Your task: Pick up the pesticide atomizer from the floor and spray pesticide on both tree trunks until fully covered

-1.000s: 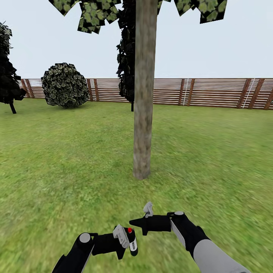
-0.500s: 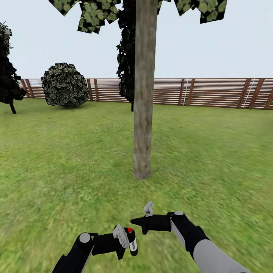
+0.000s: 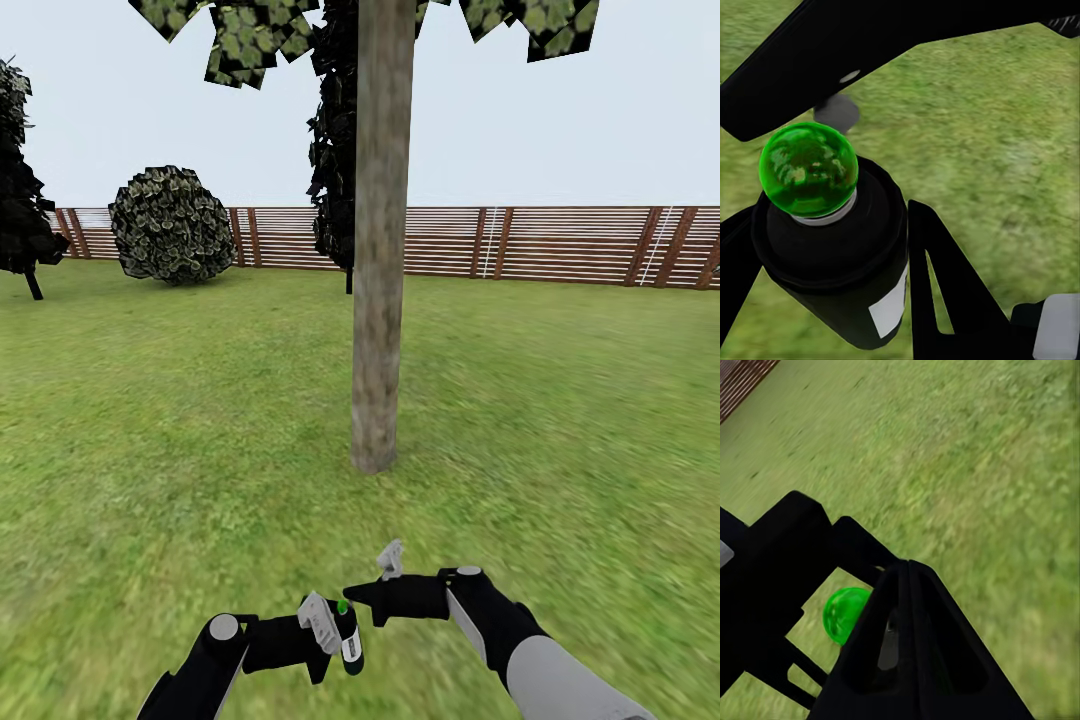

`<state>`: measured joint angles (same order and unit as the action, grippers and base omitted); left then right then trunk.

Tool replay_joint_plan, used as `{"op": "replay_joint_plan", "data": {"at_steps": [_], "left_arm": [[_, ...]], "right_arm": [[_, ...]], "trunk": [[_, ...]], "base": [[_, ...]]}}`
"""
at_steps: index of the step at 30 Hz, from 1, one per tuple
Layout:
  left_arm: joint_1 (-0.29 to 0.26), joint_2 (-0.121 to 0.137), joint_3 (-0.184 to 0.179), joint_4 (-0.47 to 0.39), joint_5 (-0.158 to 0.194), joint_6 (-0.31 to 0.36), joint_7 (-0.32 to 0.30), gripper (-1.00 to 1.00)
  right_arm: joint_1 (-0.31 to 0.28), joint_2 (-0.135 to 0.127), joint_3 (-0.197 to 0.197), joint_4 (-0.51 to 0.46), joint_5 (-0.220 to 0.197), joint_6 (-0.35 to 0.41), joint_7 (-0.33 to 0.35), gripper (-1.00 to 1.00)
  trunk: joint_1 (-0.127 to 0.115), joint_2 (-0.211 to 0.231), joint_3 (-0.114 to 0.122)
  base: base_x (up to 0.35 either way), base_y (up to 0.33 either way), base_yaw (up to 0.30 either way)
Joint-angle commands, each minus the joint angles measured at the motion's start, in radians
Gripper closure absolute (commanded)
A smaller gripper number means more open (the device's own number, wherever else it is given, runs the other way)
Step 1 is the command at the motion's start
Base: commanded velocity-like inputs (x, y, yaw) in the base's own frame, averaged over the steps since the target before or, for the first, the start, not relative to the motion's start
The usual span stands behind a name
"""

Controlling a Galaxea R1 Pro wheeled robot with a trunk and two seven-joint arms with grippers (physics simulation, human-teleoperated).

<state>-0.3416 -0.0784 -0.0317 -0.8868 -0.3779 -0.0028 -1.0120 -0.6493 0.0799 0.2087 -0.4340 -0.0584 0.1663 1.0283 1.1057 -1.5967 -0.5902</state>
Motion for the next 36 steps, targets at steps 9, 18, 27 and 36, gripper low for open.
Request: {"op": "replay_joint_plan", "data": {"at_steps": [9,18,27,36], "left_arm": [[0.000,-0.001,0.002,-0.001,-0.006,0.000,-0.003,1.00],[0.000,-0.001,0.002,0.000,-0.006,-0.001,-0.003,1.00],[0.000,-0.005,0.002,0.011,-0.009,-0.003,0.153,1.00],[-0.001,-0.083,-0.002,0.154,0.015,-0.111,0.780,1.00]], "right_arm": [[-0.001,-0.003,-0.001,-0.001,-0.006,0.008,-0.001,1.00],[-0.001,-0.136,-0.191,-0.002,-0.013,-0.005,-0.149,-1.00],[0.001,-0.179,-0.303,0.182,-0.010,-0.236,-0.859,-1.00],[0.117,-0.233,-0.305,0.480,-0.015,-0.564,-1.106,-1.00]], "trunk": [[0.000,-0.001,-0.001],[0.000,-0.001,-0.001],[0.000,-0.001,-0.001],[0.000,-0.001,-0.001]], "base": [[0.000,0.000,0.000],[0.000,0.000,0.000],[0.000,0.000,0.000],[0.075,0.000,0.000]]}}
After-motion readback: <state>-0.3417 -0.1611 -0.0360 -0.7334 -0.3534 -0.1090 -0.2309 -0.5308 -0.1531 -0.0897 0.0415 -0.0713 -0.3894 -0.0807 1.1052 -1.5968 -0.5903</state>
